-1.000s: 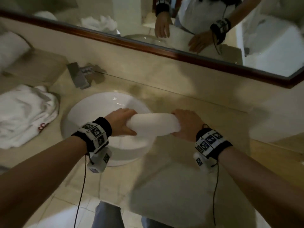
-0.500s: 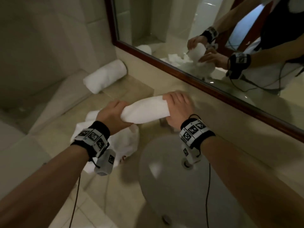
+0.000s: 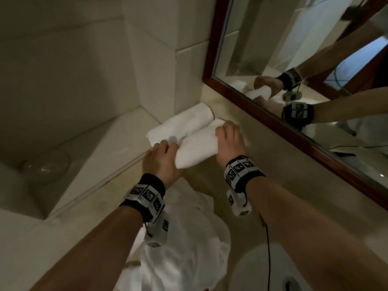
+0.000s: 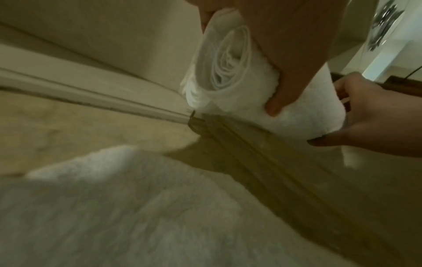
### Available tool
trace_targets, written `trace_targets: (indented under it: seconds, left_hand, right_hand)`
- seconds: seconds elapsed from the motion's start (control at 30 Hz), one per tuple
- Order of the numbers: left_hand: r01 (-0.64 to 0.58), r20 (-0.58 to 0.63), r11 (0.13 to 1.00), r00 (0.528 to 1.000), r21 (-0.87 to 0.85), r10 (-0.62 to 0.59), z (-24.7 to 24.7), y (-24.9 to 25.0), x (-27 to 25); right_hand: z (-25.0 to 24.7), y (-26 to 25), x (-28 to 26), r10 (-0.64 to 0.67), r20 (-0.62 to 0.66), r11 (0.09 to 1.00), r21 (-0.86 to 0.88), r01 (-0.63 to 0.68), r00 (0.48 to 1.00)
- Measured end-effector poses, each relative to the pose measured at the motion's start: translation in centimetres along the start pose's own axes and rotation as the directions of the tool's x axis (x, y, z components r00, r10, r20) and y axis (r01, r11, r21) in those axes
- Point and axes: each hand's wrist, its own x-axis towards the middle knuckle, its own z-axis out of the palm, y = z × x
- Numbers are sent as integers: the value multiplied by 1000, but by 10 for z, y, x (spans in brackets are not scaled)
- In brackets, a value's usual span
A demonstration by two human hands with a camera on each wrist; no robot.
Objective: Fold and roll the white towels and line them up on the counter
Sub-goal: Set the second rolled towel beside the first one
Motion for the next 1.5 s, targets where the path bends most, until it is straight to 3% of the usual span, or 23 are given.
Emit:
trace_targets:
  seconds: [0.23,0.33,0.43,0.5,0.57,0.63,0.73,0.87,1.07,1.17,1.27,1.33,1.4,1.43,1.5]
  left_hand:
    - [56,-97,996,994,72,-49,38,-6,23]
    - [76,-123,996,990,56,-69,44,-9,29]
    - [91,-86,995,992,-43,-94,39,-10,29]
    - [141,-72,969,985,-205,-158,30,-10,21]
    - [221,-56,913,965,-342,-254,21,-10,8]
    - [253,-81,905,951,-341,-297,13,-10,-5]
    - [348,25,825,926,-446,-377,15,-4,-12]
    - [382,147,740,920,-553,-364,25,8,-5]
    - [434,193,821,901,-370,-389,34,16,17]
    - [438,263,800,897,-410,-356,27,10,14]
    - [412,196,778,911,-474,-362,14,-2,-11]
    - [484,182,722,870,-495,-458,14,-17,-38]
    - [606,298,653,794,-453,-530,19,-32,-66]
    - [638,379,684,766,-353,-519,22,-35,-78]
    - [523,483,850,762,-65,-432,27,-35,-97]
  right_hand:
    - [39,4,38,94,93,996,-21,-92,991]
    - [43,4,49,98,75,991,86,-105,992]
    - [34,10,47,88,139,962,244,-120,986]
    - [23,16,41,80,164,913,384,-139,983]
    - [16,20,32,107,140,846,508,-164,984]
    - [9,20,22,169,109,780,592,-201,980]
    - [0,13,10,230,178,713,639,-290,957]
    - [-3,-2,4,223,343,725,568,-390,913]
    - [5,-17,16,254,364,742,521,-422,896]
    - [0,-12,14,204,446,687,569,-452,871]
    - [-14,-10,-14,131,434,642,648,-410,892]
    - [-16,-10,-45,202,359,660,638,-398,911]
    - [-13,-15,-81,326,369,663,567,-489,870]
    - [-9,-17,-99,345,406,665,530,-526,846]
    - [1,-24,-131,337,514,663,465,-587,789]
